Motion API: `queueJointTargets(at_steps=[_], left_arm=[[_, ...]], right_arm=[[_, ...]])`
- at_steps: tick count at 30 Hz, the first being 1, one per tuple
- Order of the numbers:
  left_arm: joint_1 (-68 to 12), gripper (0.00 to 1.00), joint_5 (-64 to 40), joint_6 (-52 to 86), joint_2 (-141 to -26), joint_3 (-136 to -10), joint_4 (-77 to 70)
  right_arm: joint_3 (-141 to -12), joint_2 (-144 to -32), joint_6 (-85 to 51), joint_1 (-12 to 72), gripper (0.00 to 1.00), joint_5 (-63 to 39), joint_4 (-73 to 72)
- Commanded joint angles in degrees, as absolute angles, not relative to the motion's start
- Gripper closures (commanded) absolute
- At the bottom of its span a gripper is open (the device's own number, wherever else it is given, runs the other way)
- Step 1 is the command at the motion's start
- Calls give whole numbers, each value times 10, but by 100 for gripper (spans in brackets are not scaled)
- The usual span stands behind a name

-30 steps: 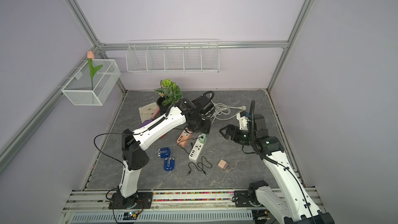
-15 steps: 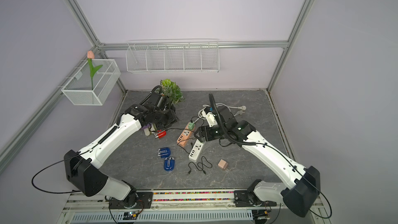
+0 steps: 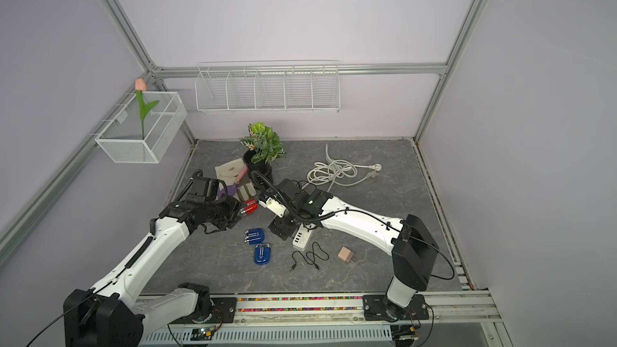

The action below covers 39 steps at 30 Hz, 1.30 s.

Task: Charge the electric shaver
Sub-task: Pick up the charging cable from the center of the board.

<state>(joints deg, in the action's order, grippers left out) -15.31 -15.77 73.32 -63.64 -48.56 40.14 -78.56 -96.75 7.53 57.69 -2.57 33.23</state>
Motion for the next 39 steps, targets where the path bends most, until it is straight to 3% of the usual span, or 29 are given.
queueJointTargets(at_steps=[1,6,10,18,21,25,30,35,39], left_arm=[[-150,51,-172,767,-621,-466,387],[-148,52,-174,765,-610,-455,388],[-148,53,-181,762,-611,-452,386],[-148,56,-189,755,-614,-448,391],[-148,57,-193,753,-617,-448,389],[-147,59,-205,747,-624,-450,387],[-147,61,-215,745,-628,-454,382],[-147,55,-220,752,-634,-484,387],[-154,49,-246,838,-631,-473,340]], right_arm=[[-794,-987,262,576,16,-41,314],[-780,-1011,377,576,14,-47,276],[-809,-1055,401,577,19,-13,277],[-829,-1092,429,580,51,3,303],[-822,-1098,434,580,54,29,301],[-824,-1100,438,584,66,41,290],[-841,-1093,435,590,93,48,302],[-819,-1028,419,589,94,35,296],[-783,-965,383,580,93,1,263]])
